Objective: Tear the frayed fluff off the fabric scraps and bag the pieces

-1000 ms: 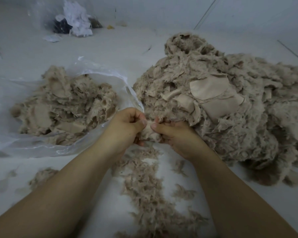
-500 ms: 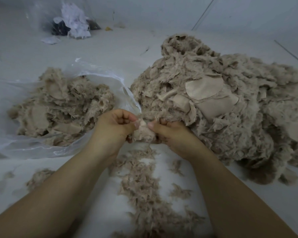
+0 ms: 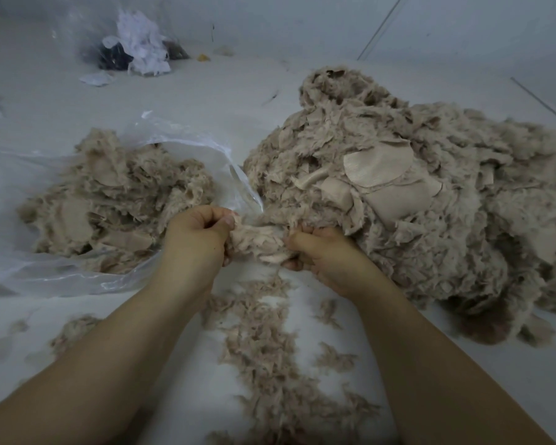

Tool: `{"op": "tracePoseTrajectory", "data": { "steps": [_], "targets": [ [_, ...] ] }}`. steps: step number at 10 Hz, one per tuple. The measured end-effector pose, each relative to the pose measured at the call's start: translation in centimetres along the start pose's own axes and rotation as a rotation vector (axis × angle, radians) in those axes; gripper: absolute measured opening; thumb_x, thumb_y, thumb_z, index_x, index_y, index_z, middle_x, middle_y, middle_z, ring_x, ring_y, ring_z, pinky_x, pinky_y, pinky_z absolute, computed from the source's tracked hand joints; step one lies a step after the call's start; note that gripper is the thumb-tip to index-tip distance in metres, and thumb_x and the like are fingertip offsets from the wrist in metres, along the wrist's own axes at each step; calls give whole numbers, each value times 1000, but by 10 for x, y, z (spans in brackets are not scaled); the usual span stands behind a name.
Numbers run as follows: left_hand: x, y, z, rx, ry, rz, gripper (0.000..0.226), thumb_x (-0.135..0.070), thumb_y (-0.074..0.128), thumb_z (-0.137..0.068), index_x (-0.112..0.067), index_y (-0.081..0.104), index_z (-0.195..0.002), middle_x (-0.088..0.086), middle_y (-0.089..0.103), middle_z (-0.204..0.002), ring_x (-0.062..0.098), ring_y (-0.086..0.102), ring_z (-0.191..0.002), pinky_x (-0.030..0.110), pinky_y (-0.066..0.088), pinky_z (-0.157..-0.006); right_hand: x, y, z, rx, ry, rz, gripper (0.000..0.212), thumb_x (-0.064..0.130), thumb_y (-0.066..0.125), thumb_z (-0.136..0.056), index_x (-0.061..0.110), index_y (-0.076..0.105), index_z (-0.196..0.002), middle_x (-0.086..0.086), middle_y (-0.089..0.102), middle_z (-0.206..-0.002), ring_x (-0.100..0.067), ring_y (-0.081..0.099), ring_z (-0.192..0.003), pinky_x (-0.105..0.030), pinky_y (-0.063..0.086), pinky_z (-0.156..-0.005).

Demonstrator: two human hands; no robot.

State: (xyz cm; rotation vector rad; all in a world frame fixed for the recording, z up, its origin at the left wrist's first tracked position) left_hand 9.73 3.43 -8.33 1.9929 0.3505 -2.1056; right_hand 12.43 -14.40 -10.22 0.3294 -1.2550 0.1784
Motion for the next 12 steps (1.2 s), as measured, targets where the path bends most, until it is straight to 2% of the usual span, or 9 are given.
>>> {"op": "tracePoseTrajectory", "data": {
  "steps": [2,3,4,5,8,9,10,11,12],
  "targets": [
    [-7,-9,-2,-127,12,127,31,-6,48,-101,-14,55,-72,2,49,-58,14,42,-49,22,36,-43,-5,-5,-2,-40,-2,7,39,-6,54,-91,18,54,-60,8,49,-58,-4,52,-53,-20,52,-58],
    [-10,4,3,25,20,80,25,-2,52,-98,-10,60,-75,4,58,-53,13,48,-41,19,36,-39,1,1,0,38,-85,54,20,-2,61,-90,14,62,-78,2,59,-69,-9,60,-67,-20,52,-61],
    [-3,24,8,185,-40,33,22,0,55,-97,-5,65,-77,10,64,-57,21,59,-48,27,48,-44,4,4,3,79,-128,82,12,11,65,-92,22,69,-93,5,70,-77,-8,67,-75,-21,53,-62],
    [3,23,1,84,-84,66,26,-3,54,-97,-9,65,-74,3,65,-59,17,60,-53,27,51,-49,0,-2,2,-11,-78,100,7,11,63,-94,10,67,-90,-1,68,-82,-13,63,-72,-19,52,-61],
    [-11,3,-11,-142,-21,200,29,-7,41,-105,-8,53,-79,5,55,-54,19,53,-38,23,42,-38,-6,-5,-5,-65,27,66,17,8,60,-95,12,64,-78,0,59,-78,-3,61,-58,-20,53,-58],
    [-14,0,-11,-102,13,170,23,0,42,-102,-6,55,-84,12,60,-60,21,58,-43,27,47,-41,-7,-4,-5,-87,5,49,21,0,60,-92,12,63,-74,1,59,-77,-3,61,-59,-20,53,-56],
    [-13,17,-2,154,-14,80,26,19,49,-90,-2,63,-97,17,70,-89,26,71,-64,33,58,-53,0,-1,0,-49,-88,89,29,-7,58,-88,18,67,-76,-2,64,-77,-12,65,-74,-22,54,-60],
    [-8,29,2,272,-91,76,48,22,51,-87,-11,63,-119,11,67,-110,32,73,-86,35,60,-65,2,4,4,-39,-75,128,16,4,60,-93,15,66,-83,-11,69,-88,-25,70,-85,-28,57,-68],
    [-10,14,5,149,-68,15,34,21,48,-88,-6,65,-101,11,65,-89,24,68,-62,31,56,-52,16,9,17,-35,-63,276,28,21,61,-96,14,62,-70,-2,54,-58,-14,54,-55,-24,51,-57]
  ]
}}
Point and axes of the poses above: each hand's wrist, its own z-axis away from the middle knuckle, its own y-axis out of the palm, x = y × z, the point moved 5 cm from there along -z, towards the middle knuckle
